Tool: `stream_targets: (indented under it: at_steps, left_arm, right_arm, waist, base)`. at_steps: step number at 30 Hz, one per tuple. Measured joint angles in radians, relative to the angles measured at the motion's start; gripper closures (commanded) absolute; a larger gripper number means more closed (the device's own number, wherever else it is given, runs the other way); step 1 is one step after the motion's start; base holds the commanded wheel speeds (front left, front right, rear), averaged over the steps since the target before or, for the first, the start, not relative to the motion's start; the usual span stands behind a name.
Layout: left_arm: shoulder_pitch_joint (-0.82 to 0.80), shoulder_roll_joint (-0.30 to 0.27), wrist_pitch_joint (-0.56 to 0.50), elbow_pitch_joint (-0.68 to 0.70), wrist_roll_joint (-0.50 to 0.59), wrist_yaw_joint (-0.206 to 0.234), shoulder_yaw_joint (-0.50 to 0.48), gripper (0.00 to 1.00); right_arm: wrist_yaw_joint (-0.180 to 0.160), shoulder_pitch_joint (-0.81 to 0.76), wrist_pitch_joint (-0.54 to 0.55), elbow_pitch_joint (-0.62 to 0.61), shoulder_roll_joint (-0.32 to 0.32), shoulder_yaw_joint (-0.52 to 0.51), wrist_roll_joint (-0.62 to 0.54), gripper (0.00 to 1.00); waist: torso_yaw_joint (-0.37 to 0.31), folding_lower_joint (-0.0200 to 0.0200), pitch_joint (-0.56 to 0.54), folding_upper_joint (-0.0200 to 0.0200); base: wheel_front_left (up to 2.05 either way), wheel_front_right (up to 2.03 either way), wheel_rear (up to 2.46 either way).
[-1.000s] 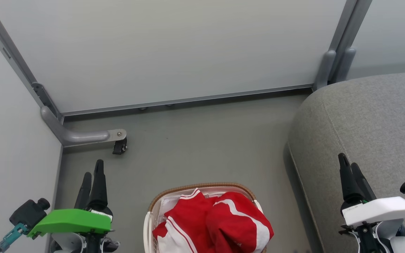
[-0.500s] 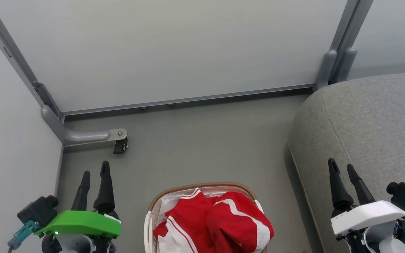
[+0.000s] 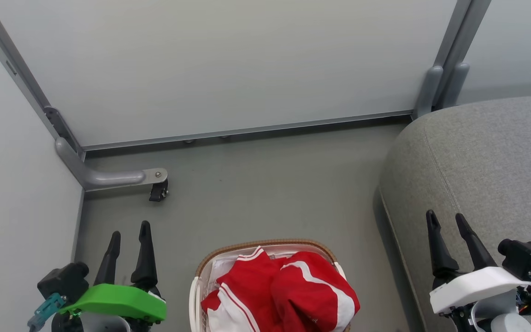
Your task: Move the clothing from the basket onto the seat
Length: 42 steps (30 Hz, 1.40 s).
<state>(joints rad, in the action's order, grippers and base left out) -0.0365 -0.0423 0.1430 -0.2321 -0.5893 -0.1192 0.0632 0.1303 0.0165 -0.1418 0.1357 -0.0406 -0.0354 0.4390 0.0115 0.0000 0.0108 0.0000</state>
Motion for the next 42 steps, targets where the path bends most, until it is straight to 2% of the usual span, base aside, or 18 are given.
stream_targets:
  at_steps: [42]
  left_arm:
    - [0.006,-0.003,0.093,-0.115,0.313,-0.006,0.042,0.0]
  right_arm:
    - [0.0,-0.018,-0.093,-0.005,-0.005,0.017,-0.381,0.0]
  waist:
    - [0.009,0.0,-0.001,0.0]
  base:
    - [0.0,0.0,0.0]
